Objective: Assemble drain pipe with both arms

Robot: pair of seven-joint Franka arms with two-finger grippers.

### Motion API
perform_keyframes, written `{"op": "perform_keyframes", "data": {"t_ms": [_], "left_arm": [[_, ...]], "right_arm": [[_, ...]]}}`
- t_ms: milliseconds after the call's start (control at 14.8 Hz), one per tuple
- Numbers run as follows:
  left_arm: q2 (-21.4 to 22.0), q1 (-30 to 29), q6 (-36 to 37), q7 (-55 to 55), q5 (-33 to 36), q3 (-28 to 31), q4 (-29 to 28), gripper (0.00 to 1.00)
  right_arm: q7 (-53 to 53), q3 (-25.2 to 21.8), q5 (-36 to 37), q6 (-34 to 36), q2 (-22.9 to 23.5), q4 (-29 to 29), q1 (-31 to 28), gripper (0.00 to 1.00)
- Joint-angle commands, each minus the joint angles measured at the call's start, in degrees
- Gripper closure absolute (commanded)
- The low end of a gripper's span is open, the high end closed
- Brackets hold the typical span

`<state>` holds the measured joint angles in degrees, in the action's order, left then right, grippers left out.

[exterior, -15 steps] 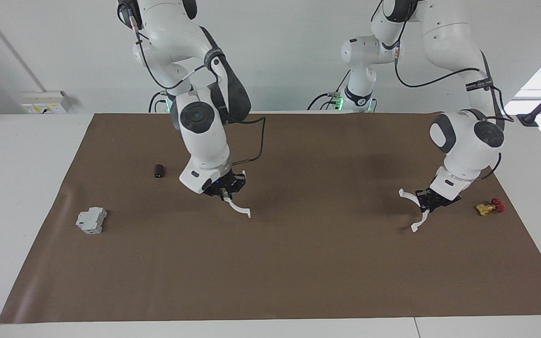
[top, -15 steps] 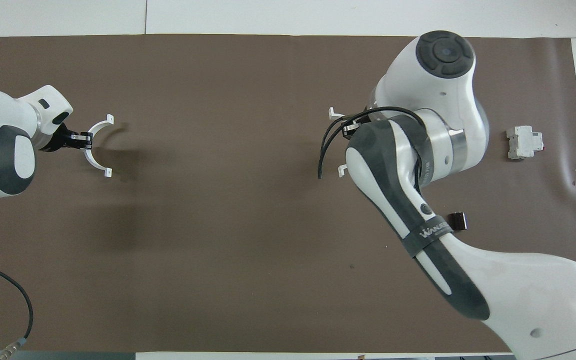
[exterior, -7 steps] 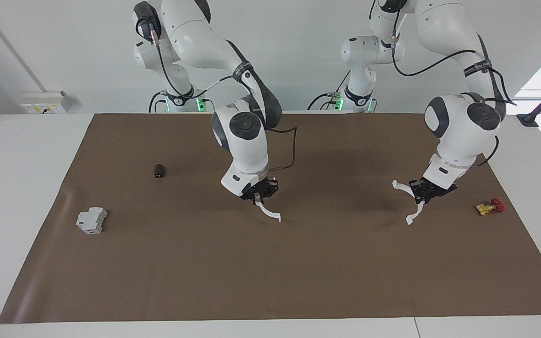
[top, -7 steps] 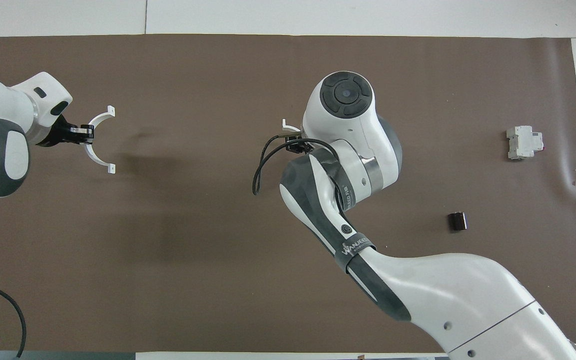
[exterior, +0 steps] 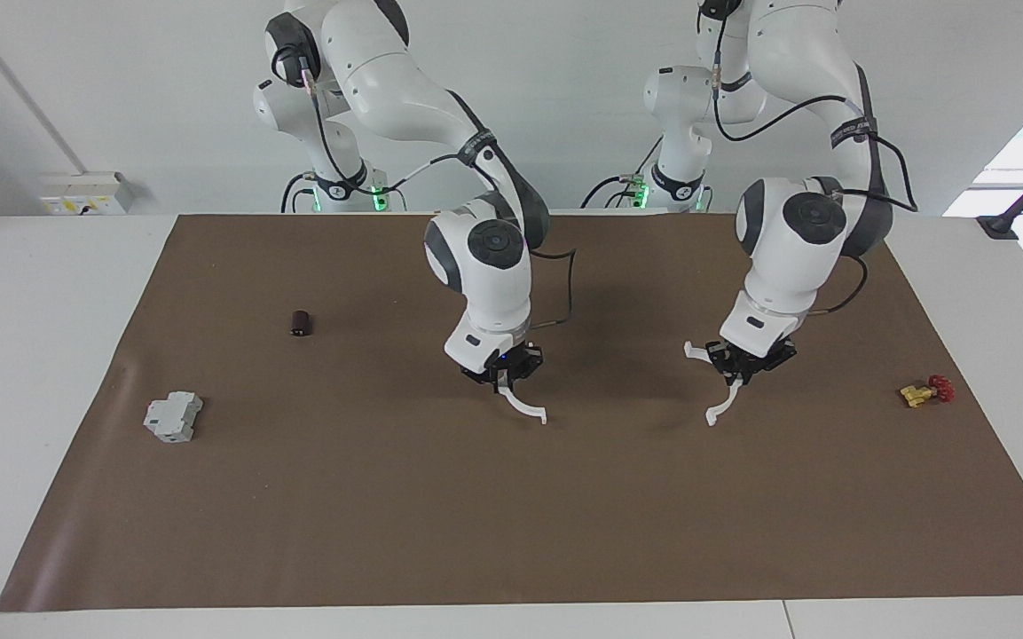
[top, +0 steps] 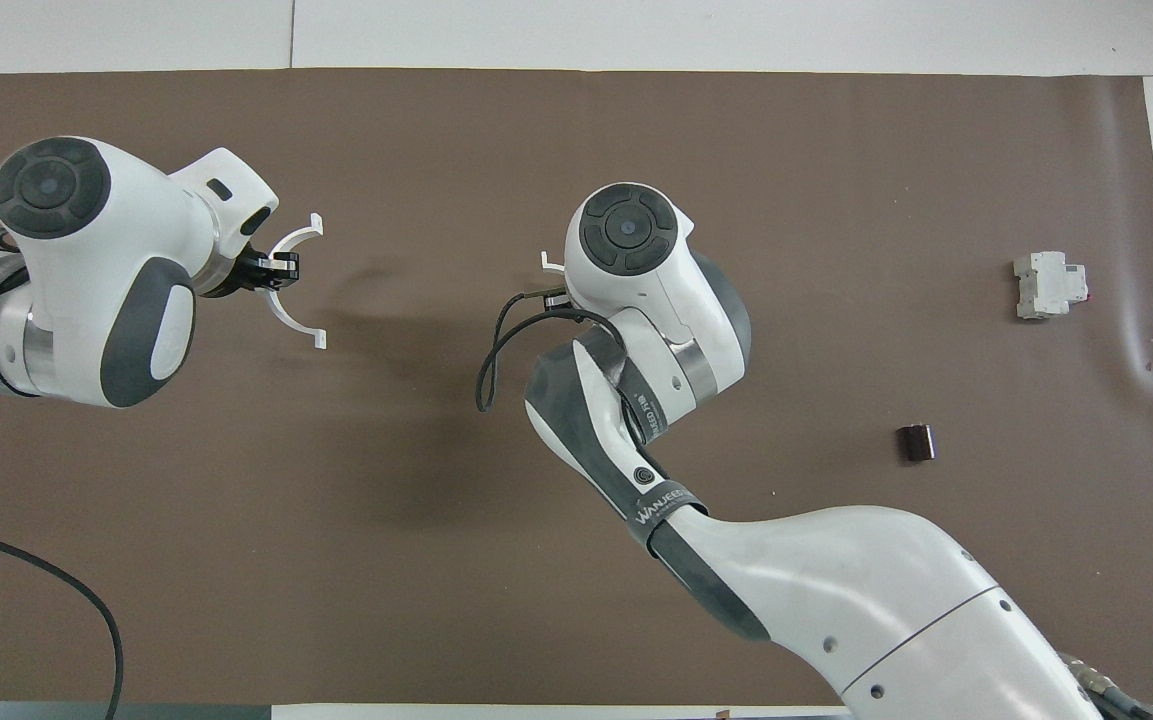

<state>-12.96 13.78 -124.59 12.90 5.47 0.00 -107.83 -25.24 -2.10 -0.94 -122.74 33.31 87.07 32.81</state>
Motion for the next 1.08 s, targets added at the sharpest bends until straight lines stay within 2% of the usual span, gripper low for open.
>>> {"op": "perform_keyframes", "data": {"t_ms": [0,338,405,608,676,811,1014], "left_arm": [[0.13,3.78,0.4,5.36,1.47,0.7,-0.97,1.0],[-1.98,8.44,0.4,13.28,1.82,0.7,-0.8,1.0],[-2.59,9.32,0.4,14.6,1.91,0.79,-0.54,1.0],[-5.74,11.52,0.23,18.11,1.91,0.79,0.86,1.0],[-7.06,11.79,0.14,19.0,1.91,0.71,2.26,1.0],[-8.57,13.28,0.05,20.23,1.83,0.79,3.94,1.0],[-9.89,15.75,-0.47,21.9,1.91,0.79,4.3,1.0]], "right_arm": [[-1.48,-0.1,0.67,-1.09,1.31,-0.49,0.32,1.0],[-5.43,-0.1,-0.29,-3.29,2.54,-0.58,1.99,1.0],[-5.44,-0.1,-0.29,-3.12,2.54,-0.49,1.64,0.91],[-5.43,-0.1,-0.21,-3.21,2.46,-0.14,1.55,0.27],[-5.26,-0.1,-0.12,-2.42,2.46,-0.58,1.29,0.15],[-5.26,-0.27,0.32,-0.5,0.71,-1.54,1.11,0.0],[-3.95,-0.63,0.59,5.56,-6.13,-1.64,-3.44,0.0]]}}
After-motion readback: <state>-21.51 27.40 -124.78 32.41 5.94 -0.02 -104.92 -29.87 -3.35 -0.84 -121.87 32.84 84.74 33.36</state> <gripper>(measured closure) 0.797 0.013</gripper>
